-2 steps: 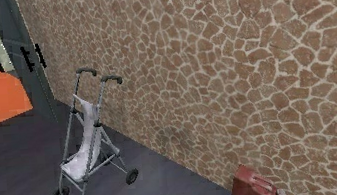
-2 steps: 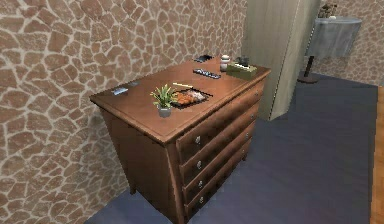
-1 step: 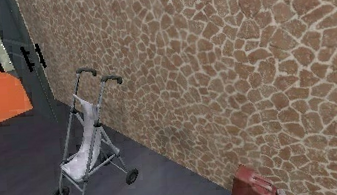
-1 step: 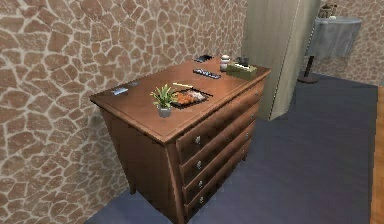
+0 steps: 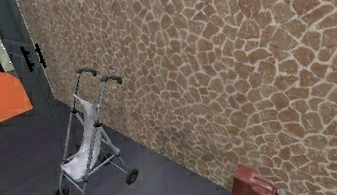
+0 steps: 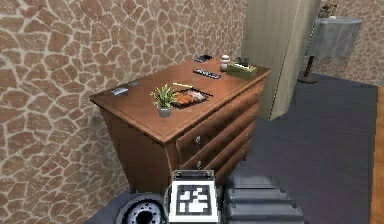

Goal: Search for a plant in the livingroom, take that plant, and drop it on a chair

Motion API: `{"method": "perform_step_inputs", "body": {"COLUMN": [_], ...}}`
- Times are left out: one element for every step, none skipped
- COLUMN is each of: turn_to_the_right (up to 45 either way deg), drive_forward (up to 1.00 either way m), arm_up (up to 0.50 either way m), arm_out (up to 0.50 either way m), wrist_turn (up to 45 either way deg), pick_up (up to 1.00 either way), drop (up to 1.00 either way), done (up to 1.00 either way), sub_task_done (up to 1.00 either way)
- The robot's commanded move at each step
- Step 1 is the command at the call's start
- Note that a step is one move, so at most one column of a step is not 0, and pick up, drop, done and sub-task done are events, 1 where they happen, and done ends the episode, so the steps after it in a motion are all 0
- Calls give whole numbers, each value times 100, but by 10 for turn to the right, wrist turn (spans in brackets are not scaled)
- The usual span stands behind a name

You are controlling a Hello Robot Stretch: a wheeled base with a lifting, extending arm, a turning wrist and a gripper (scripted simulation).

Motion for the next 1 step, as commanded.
{"method": "perform_step_inputs", "body": {"turn_to_the_right": [0], "drive_forward": [0], "arm_up": [0], "arm_out": [50], "wrist_turn": [0], "pick_up": [0], "drop": [0], "done": [0], "sub_task_done": [0]}}
